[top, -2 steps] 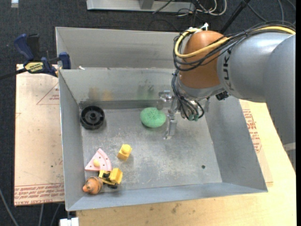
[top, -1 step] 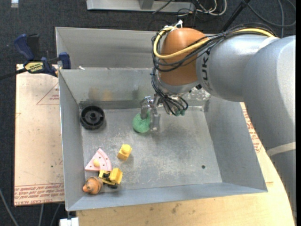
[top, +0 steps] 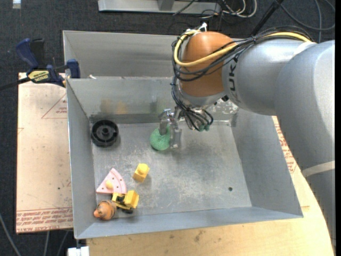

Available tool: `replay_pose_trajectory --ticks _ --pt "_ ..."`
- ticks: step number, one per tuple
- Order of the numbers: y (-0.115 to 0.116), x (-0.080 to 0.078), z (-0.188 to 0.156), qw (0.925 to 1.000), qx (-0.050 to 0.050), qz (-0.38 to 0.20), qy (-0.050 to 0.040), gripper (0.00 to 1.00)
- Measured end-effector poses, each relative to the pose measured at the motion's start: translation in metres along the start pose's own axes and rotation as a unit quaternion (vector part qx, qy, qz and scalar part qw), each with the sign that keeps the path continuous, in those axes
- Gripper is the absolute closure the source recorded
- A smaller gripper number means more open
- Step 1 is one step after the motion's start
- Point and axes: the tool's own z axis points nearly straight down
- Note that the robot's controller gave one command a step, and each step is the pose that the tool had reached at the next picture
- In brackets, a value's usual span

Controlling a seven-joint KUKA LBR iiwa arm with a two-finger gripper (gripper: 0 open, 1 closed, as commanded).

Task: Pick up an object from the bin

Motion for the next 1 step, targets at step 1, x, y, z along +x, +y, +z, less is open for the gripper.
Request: replay_pose_trajectory --ticks 1 --pt "0.0109 0.0340 0.0152 0.9999 0.002 0.000 -0.0141 1.00"
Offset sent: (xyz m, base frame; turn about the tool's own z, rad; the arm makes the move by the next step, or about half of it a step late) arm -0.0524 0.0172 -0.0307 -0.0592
